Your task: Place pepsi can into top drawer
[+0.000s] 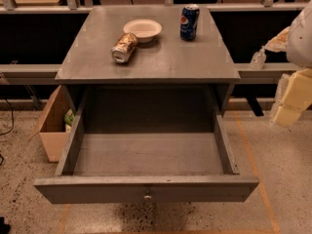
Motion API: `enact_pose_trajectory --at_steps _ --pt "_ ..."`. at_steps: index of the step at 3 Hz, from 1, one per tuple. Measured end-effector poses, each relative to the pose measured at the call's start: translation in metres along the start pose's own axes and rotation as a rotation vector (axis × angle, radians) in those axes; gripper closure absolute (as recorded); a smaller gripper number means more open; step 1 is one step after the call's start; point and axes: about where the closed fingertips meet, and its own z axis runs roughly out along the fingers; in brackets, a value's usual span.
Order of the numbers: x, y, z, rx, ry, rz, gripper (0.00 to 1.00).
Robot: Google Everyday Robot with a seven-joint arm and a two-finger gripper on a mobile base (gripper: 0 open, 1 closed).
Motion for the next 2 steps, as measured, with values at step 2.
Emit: enact_pose_trajectory --at_steps 2 --pt "0.002 -0.011 0.006 0.047 -0.039 0.064 0.00"
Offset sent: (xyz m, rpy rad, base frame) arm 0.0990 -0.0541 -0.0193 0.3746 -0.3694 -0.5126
